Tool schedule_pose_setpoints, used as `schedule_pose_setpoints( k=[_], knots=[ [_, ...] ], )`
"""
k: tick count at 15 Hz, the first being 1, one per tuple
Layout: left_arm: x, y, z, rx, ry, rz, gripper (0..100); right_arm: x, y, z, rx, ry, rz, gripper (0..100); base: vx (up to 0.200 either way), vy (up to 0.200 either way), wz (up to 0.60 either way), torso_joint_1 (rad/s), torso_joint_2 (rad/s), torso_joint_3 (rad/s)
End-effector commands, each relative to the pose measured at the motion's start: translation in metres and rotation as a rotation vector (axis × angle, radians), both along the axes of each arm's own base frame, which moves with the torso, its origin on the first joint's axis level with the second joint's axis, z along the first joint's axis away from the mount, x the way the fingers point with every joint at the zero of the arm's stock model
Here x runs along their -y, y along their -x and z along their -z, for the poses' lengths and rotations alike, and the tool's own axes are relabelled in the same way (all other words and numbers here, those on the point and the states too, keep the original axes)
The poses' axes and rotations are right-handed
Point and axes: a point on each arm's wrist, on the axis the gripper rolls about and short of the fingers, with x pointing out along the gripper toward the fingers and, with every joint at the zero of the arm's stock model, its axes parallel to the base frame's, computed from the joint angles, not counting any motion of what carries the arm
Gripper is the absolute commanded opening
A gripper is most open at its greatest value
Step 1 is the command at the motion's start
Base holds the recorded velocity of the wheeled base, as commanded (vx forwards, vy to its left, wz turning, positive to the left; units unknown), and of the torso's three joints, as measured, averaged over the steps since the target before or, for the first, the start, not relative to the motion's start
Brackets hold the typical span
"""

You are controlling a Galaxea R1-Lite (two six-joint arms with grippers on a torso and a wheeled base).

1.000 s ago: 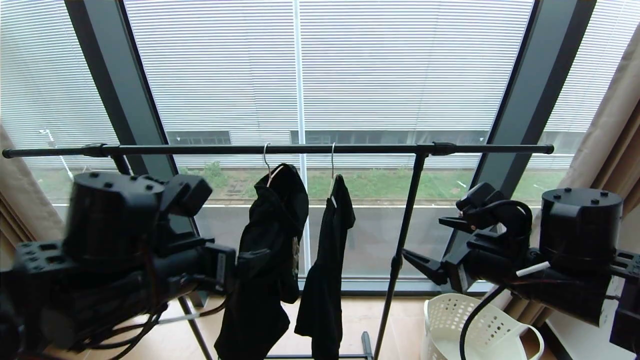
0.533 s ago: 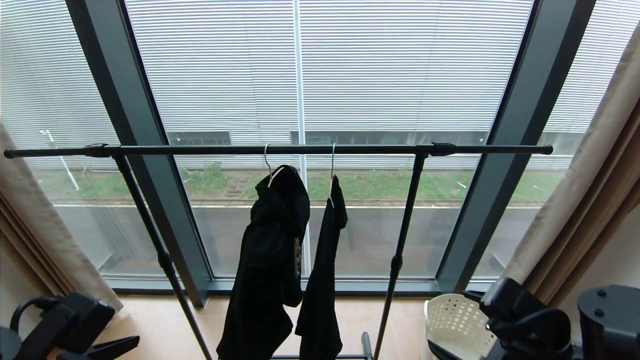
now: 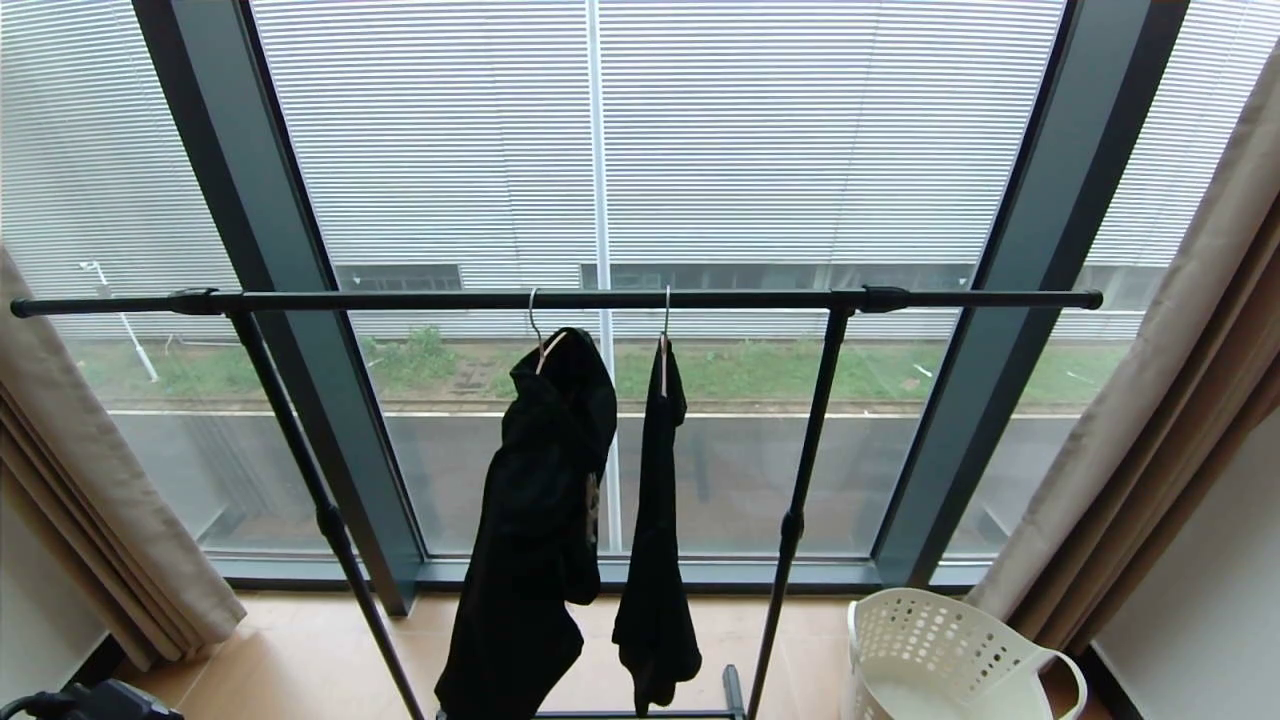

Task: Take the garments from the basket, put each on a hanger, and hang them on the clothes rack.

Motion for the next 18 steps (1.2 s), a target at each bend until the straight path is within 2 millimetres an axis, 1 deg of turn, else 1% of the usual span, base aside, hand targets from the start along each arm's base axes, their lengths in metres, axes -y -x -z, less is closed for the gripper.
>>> schedule_pose_setpoints(
  k=[1,5,8,10,11,12,14,15,17,18],
  knots=[
    [-0.001,0.001,0.001,-0.003,0.015,-0.011,100,0.021,0.026,-0.003,0.121,-0.102,0.004,100,0.0,0.0,0.0,0.0,0.0,0.0],
    [-0.001,0.003,0.003,-0.051,0.067,-0.029,100,0.023,0.027,-0.003,0.131,-0.127,0.036,100,0.0,0.0,0.0,0.0,0.0,0.0],
    [-0.007,0.008,-0.002,0.032,0.076,-0.034,100,0.027,0.026,-0.003,0.138,-0.121,0.188,100,0.0,0.0,0.0,0.0,0.0,0.0],
    [-0.009,0.012,0.002,-0.002,0.044,-0.031,100,0.03,0.025,-0.003,0.146,-0.12,0.29,100,0.0,0.0,0.0,0.0,0.0,0.0],
    [-0.012,0.016,0.002,0.006,0.039,-0.044,100,0.032,0.026,-0.004,0.167,-0.126,0.346,100,0.0,0.0,0.0,0.0,0.0,0.0],
    [-0.016,0.023,0.0,0.069,0.058,-0.071,100,0.035,0.03,-0.005,0.215,-0.146,0.398,100,0.0,0.0,0.0,0.0,0.0,0.0],
    [-0.025,0.036,0.004,0.118,0.029,-0.089,100,0.039,0.037,-0.007,0.31,-0.177,0.509,100,0.0,0.0,0.0,0.0,0.0,0.0],
    [-0.029,0.041,0.004,0.15,0.021,-0.13,100,0.04,0.041,-0.007,0.357,-0.192,0.569,100,0.0,0.0,0.0,0.0,0.0,0.0],
    [-0.032,0.045,0.003,0.208,0.008,-0.18,100,0.04,0.048,-0.006,0.411,-0.239,0.599,100,0.0,0.0,0.0,0.0,0.0,0.0],
    [-0.034,0.047,0.002,0.237,0.018,-0.218,100,0.04,0.053,-0.006,0.468,-0.253,0.624,100,0.0,0.0,0.0,0.0,0.0,0.0]
  ],
)
